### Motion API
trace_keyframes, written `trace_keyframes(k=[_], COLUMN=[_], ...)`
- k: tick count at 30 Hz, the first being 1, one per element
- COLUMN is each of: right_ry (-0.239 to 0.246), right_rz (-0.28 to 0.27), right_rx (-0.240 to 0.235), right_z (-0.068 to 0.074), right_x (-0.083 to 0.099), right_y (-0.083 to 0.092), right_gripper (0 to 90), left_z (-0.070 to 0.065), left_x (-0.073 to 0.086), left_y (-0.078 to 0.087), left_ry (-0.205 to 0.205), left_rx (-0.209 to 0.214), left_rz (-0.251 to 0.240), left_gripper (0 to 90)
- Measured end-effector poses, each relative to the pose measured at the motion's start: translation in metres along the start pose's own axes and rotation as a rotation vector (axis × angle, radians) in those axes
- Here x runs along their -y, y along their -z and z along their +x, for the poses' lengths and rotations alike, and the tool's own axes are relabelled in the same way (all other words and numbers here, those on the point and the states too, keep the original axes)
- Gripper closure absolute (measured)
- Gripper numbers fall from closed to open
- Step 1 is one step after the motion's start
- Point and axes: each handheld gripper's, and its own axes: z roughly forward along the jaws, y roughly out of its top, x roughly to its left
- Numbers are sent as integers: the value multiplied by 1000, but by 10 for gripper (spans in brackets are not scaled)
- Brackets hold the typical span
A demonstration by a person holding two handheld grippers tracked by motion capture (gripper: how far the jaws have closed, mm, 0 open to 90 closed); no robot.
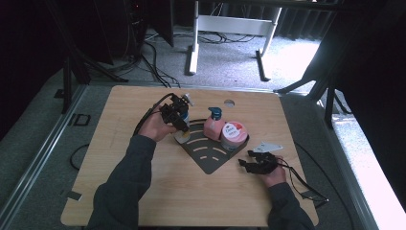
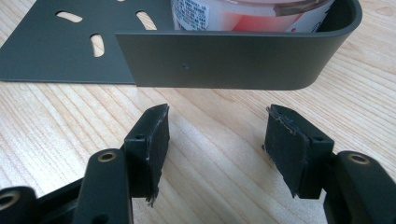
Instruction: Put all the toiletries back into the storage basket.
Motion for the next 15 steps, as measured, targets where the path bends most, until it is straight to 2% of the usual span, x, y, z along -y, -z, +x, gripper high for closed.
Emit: trace_keyframes(k=[15], right_ry=[-1], right_rz=[1], right_rx=[0], right_z=[0], right_x=[0], right_y=[0], right_gripper=[397], left_z=[1], left_x=[-11], left_y=[-11], left_ry=[29], left_rx=[-12], left_rz=[-25], left_gripper=[551])
